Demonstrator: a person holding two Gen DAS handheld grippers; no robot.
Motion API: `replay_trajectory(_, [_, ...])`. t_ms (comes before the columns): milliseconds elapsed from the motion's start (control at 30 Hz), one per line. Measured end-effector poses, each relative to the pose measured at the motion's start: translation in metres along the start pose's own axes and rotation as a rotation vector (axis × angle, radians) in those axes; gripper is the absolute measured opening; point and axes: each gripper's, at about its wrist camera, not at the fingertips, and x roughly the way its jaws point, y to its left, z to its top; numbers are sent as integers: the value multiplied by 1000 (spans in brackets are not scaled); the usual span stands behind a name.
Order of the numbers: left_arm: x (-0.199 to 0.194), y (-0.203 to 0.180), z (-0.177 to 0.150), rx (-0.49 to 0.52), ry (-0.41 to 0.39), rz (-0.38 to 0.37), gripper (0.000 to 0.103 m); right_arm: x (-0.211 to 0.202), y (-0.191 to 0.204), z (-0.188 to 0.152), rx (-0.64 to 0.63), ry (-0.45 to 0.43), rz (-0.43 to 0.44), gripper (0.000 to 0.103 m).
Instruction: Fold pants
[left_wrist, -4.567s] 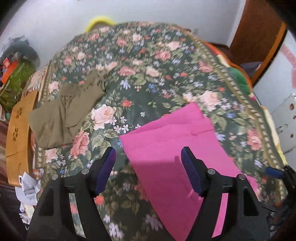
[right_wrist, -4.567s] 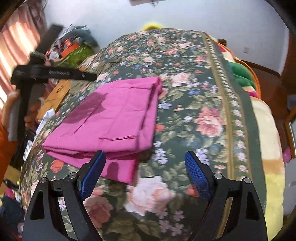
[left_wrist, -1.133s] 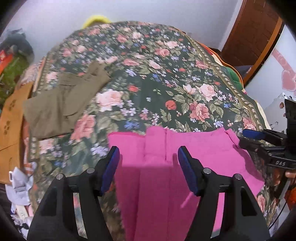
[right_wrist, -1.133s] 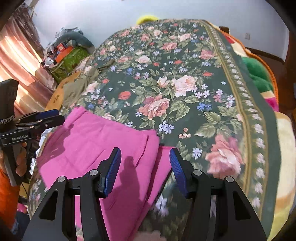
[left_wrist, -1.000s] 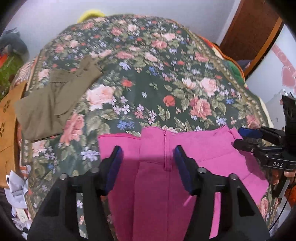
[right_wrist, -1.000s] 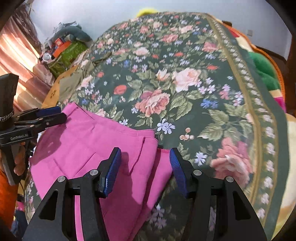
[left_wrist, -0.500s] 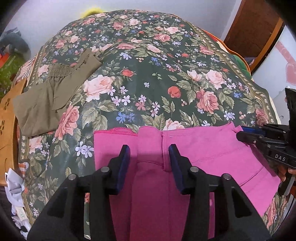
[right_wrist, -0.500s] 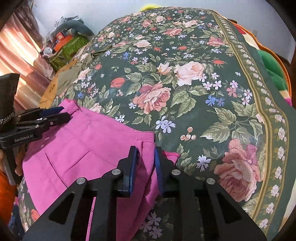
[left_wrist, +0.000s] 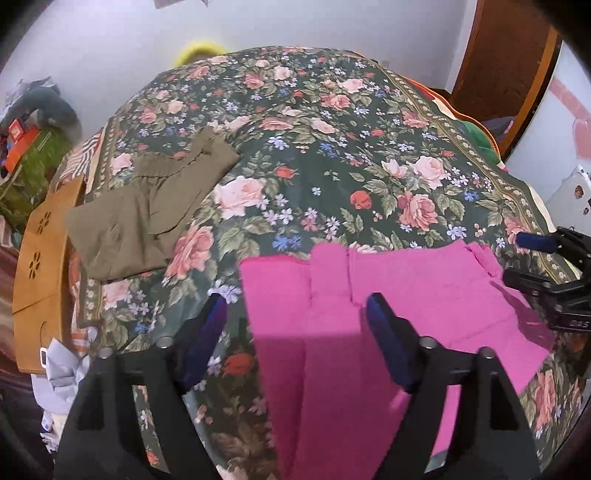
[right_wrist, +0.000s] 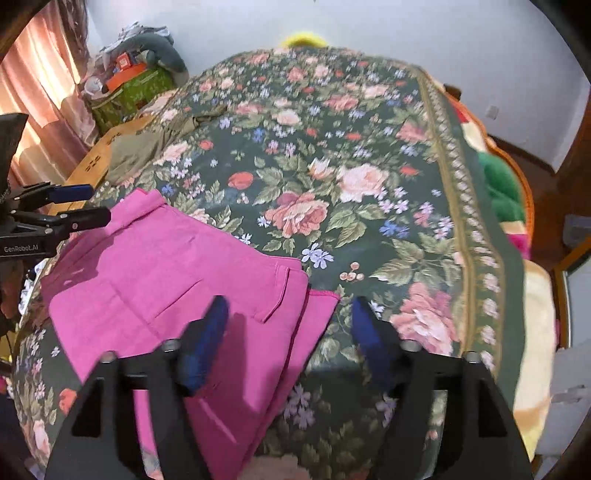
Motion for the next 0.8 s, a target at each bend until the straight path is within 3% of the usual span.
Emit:
replay_trajectory(67, [2,6,-6,-29,29,-56,81,-5,3,-3,3,-2,2,81])
replay_trajectory(267, [21,13,-21,-117,120,-151,82,1,2,-16,87,65,99,81])
replay_trajectory(467, [33,21,-19,-205,149,-227,86,20,-10,-26,228,112,191,81])
replay_trajectory(633, [35,13,-16,-163,135,-233,85,27,-10,-24,233,101,221,81])
replay_trajectory(800, [36,6,-13,-150,129,-274,65,34,-11,-19,248,108,242,59])
